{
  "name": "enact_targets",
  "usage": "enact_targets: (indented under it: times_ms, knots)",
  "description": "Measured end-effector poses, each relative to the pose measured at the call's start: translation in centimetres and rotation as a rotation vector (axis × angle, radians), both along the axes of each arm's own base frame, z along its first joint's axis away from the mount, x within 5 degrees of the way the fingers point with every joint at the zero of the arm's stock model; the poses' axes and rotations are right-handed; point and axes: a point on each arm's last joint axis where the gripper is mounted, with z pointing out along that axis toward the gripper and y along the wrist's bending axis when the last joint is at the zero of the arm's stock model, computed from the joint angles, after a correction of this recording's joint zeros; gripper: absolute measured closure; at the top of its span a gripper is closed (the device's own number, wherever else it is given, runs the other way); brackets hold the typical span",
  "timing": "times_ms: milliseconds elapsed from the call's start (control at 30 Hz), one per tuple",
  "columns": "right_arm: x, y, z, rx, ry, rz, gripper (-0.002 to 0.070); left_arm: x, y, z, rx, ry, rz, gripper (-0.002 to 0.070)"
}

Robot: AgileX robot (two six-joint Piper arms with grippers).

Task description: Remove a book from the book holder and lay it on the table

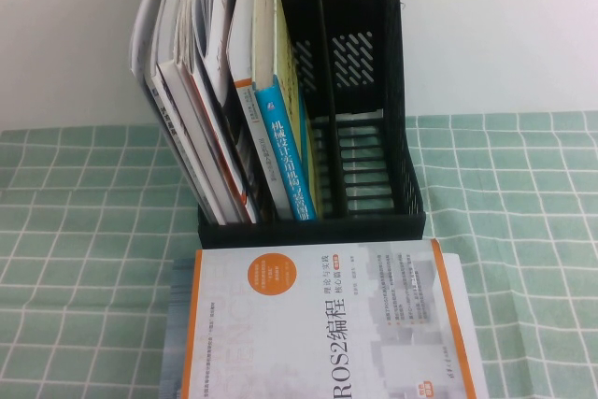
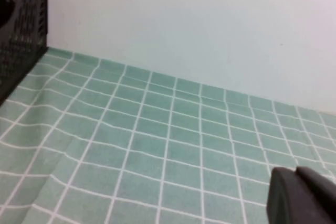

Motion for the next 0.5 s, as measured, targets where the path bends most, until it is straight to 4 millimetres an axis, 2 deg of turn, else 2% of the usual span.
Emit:
enact_targets:
  times_ms: [100, 267, 500]
  knots:
    - [-0.4, -0.4, -0.3, 0.008, 0.020, -0.058, 0.0678, 0.0, 0.0, 0.0, 0.000, 0.002, 0.000, 0.0678]
    - [-0.8, -0.8, -1.6, 0.048, 0.157, -0.128, 0.0678, 0.0, 0.0, 0.0, -0.002, 0.002, 0.001, 0.0678]
    - [-0.9, -1.0, -1.7, 0.007, 0.171, -0.144, 0.0678, 0.0, 0.0, 0.0, -0.002, 0.002, 0.001, 0.0678]
